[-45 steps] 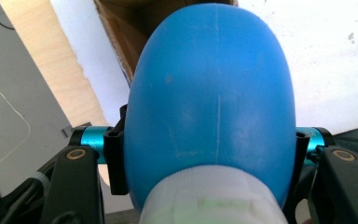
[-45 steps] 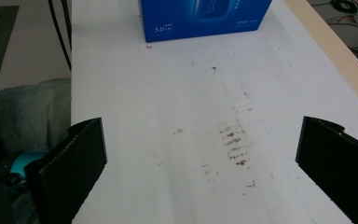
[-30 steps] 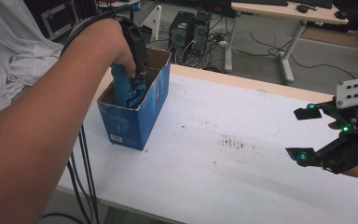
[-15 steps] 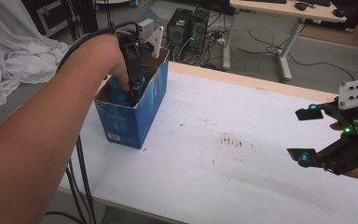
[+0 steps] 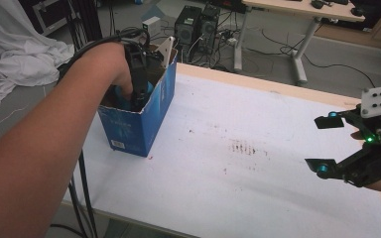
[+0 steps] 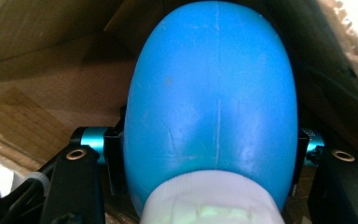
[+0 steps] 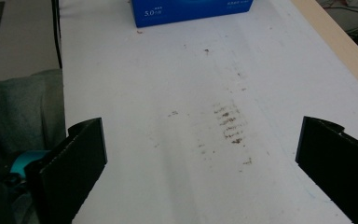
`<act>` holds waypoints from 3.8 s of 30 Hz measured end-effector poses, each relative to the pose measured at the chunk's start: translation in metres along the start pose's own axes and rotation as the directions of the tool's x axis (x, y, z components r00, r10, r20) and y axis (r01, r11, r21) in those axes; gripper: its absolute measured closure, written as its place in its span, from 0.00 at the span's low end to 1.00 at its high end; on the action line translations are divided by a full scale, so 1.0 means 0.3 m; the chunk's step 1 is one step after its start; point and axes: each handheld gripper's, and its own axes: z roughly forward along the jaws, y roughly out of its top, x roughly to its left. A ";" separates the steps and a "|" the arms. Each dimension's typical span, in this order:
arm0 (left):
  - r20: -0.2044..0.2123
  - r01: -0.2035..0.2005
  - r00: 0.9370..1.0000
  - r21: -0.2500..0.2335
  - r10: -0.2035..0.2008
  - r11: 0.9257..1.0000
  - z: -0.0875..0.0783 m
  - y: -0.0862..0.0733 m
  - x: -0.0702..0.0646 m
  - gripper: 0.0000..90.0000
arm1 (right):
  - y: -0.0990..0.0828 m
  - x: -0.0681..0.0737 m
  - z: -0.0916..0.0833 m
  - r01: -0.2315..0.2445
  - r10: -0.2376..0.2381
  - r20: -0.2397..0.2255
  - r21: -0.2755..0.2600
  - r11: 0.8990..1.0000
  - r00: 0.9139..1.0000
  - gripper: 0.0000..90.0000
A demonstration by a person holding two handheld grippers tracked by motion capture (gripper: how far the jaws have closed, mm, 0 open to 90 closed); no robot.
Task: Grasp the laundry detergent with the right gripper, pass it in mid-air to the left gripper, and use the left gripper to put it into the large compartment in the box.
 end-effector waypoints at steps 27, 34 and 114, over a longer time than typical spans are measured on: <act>0.014 0.017 1.000 -0.069 -0.016 0.997 -0.056 -0.008 0.018 0.34 | -0.003 0.001 0.012 -0.003 0.003 0.001 0.010 1.000 1.000 0.01; 0.007 0.028 1.000 -0.081 -0.028 0.996 -0.097 -0.021 0.013 0.31 | -0.006 -0.003 0.011 -0.004 0.004 -0.001 0.012 1.000 1.000 0.01; 0.077 -0.627 0.763 -0.156 0.642 0.763 -0.110 0.136 -0.493 0.02 | 0.098 -0.032 -0.024 0.102 -0.052 -0.108 0.529 0.843 0.993 0.01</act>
